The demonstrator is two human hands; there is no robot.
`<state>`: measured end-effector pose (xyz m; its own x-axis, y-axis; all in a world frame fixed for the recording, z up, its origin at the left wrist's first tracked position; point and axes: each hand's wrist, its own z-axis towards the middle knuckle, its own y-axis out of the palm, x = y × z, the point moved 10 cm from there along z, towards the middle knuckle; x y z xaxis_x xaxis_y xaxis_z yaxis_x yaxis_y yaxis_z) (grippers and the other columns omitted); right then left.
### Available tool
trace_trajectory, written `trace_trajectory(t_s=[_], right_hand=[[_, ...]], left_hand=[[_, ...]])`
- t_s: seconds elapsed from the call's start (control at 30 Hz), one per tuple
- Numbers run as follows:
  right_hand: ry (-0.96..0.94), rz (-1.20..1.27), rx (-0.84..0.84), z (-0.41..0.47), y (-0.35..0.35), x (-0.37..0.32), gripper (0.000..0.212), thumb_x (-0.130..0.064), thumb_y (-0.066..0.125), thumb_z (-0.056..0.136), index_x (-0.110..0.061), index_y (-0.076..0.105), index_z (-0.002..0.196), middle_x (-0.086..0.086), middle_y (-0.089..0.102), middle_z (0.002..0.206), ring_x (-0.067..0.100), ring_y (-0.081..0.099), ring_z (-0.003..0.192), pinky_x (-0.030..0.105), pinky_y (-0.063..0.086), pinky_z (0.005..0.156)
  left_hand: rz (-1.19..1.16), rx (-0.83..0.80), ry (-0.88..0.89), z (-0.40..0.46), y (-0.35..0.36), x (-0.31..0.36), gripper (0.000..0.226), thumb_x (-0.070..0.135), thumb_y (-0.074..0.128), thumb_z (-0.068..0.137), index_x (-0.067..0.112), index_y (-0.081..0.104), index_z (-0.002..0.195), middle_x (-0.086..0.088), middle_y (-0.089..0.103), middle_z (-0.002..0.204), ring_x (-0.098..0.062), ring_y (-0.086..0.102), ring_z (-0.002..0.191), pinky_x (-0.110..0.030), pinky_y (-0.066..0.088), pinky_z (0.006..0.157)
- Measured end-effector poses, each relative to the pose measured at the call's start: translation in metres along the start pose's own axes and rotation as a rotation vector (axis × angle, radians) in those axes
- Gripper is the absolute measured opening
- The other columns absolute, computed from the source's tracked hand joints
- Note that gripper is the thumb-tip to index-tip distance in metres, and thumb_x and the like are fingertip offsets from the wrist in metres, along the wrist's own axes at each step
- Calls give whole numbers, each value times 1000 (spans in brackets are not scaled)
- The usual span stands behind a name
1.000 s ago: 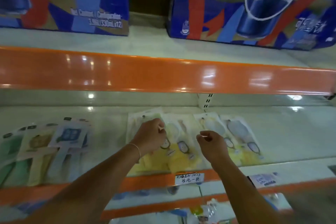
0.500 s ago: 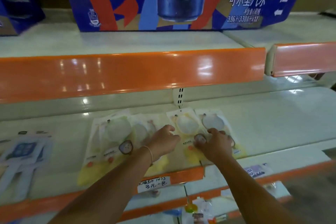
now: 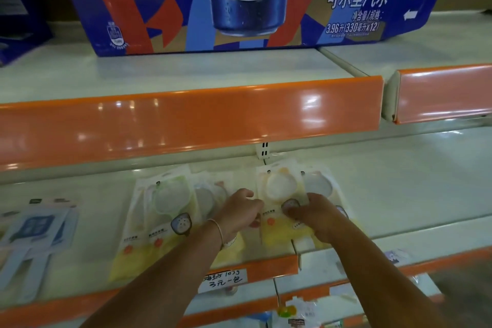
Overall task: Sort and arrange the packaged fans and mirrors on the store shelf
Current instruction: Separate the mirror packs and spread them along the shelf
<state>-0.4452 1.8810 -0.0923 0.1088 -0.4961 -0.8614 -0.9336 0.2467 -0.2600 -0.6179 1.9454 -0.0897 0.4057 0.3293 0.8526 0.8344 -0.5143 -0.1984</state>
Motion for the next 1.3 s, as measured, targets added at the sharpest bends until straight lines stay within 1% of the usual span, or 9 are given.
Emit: trace_trajectory(t_s=[0.13,0.23,0.37,0.5,0.7,0.9,1.07,1.17,1.3], right_hand=[[20,178,-59,-1,13,3,31,-20,81,75,-4,71,98,11,74,84,25,72,76,37,59,69],[-19,216,-79,-6,26,2,33,-24,84,69,-8,73,96,16,74,95,36,70,93,53,55,86],[-102,190,-91,-12,45,-7,20,-21,81,76,-11,73,91,7,73,83,23,69,83,33,58,75],[-120,169,-124,-15,65,-16,23,-28,82,75,-12,75,90,4,73,83,12,67,75,19,52,61],[-92,24,-1,-6,63,-9,28,-28,75,81,-16,68,106,3,70,89,15,64,68,33,54,65],[-159,-169,93,-3,42,-14,28,-30,72,84,-17,67,108,-4,70,91,14,66,82,27,54,71],[-177,-210,224,-5,5,-13,30,-28,72,84,-15,67,110,-6,67,93,9,62,84,19,47,65],[-152,-291,307,-5,-25,-9,37,-33,72,82,-17,64,115,-4,66,101,12,62,88,24,48,71],[-69,-362,408,-9,-64,2,53,-40,73,76,-18,59,122,-1,64,104,20,69,78,38,58,79]], left_hand=[[-48,19,6,2,-2,1,38,37,58,81,6,56,103,-19,67,102,-34,70,90,-49,57,82],[-101,129,31,3,-15,3,22,26,61,84,5,58,93,-16,61,88,-27,65,75,-38,54,69],[57,371,77,-9,-49,7,49,14,61,86,17,46,132,-6,57,112,-13,59,76,-23,44,52],[132,479,205,-24,-75,12,52,11,56,88,19,43,137,-10,60,118,-15,60,80,-17,40,49],[288,550,143,-38,-116,0,63,6,53,82,21,37,141,-5,58,118,-22,64,78,-34,58,51],[866,557,94,-45,-117,4,29,14,52,83,12,44,111,1,54,76,-19,57,70,-30,45,55],[976,581,170,-45,-103,11,41,12,48,85,12,39,125,3,55,72,-17,56,65,-28,39,49],[1021,567,241,-43,-86,26,53,16,46,89,10,31,140,-1,59,83,-21,59,74,-29,39,54],[944,425,373,-35,-45,47,40,21,44,94,13,39,133,-9,59,107,-27,60,94,-34,47,71]])
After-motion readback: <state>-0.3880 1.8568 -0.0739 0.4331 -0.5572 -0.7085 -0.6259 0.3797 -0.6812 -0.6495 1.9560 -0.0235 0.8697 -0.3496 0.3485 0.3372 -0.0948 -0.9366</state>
